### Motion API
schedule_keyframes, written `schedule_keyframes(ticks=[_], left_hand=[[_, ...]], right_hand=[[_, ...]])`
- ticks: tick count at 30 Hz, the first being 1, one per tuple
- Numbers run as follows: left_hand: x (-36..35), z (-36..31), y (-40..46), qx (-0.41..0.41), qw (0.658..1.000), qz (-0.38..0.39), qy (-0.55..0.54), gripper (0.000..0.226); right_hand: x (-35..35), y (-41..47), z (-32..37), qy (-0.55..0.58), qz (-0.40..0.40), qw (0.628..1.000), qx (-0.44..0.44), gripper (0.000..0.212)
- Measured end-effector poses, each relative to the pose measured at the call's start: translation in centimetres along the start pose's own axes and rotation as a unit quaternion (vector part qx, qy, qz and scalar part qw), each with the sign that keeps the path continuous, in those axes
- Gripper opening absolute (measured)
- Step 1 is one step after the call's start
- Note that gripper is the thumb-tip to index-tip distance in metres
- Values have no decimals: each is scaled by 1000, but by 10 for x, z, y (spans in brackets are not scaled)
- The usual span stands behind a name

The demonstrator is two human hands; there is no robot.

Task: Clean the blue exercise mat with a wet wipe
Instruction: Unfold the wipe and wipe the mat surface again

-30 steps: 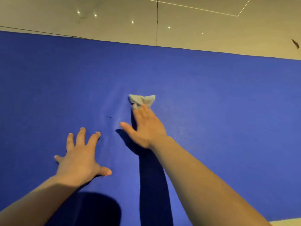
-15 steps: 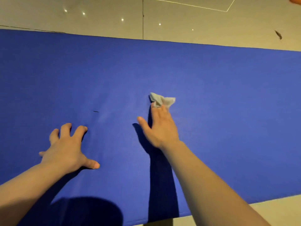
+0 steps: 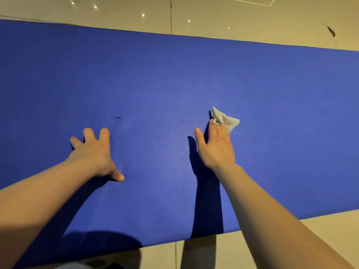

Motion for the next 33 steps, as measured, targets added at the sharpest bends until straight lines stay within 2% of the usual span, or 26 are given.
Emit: schedule_keyframes(ticks=[3, 5, 6, 8, 11, 14, 17, 19, 21, 24, 26, 28, 30, 31, 33], left_hand=[[-4, 3, 2, 0, 1000, -3, -26, 114], [-6, 6, 5, -9, 999, -15, -47, 116], [-6, 7, 6, -11, 998, -21, -60, 118], [-9, 9, 8, -14, 996, -26, -81, 120], [-10, 9, 8, -14, 995, -32, -91, 120], [-11, 12, 9, -12, 995, -35, -94, 119], [-12, 11, 10, -17, 996, -28, -84, 117], [-9, 10, 9, -12, 996, -27, -85, 115], [-7, 9, 9, -15, 996, -31, -88, 115], [-8, 10, 7, -27, 993, -41, -103, 116], [-10, 12, 4, -38, 993, -51, -101, 118], [-11, 13, -1, -55, 991, -65, -104, 117], [-14, 12, -15, -84, 984, -86, -128, 110], [-17, 8, -23, -102, 980, -98, -139, 105], [-29, -3, -42, -125, 977, -92, -148, 99]], right_hand=[[-36, -55, 66, -15, 54, 979, 194, 72], [-53, -79, 84, -56, 92, 959, 264, 84], [-51, -77, 82, -71, 85, 955, 276, 88], [-35, -58, 63, -79, 38, 970, 227, 83], [3, -32, 5, -42, -27, 998, 34, 74], [13, -39, -37, 0, -43, 994, -99, 71], [-7, -62, -21, 41, -42, 995, -86, 72], [-29, -84, 17, 44, -24, 999, 3, 68], [-47, -108, 59, 30, 21, 993, 111, 74], [-51, -113, 66, -43, 48, 981, 185, 78], [-32, -98, 34, -54, 2, 991, 127, 81], [-5, -79, -14, -21, -41, 999, -1, 79], [8, -73, -46, 20, -60, 992, -107, 72], [6, -73, -48, 38, -65, 989, -128, 71], [-4, -76, -27, 49, -52, 992, -106, 70]])
Point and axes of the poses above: each hand's wrist, its own y-axis towards the middle knuckle, its own x-axis out of the back of the hand, z = x × y, the point moved 8 cm from there along y, towards the middle knuckle, and after that the axes turned 4 degrees about -x, right-handed, at the moved point
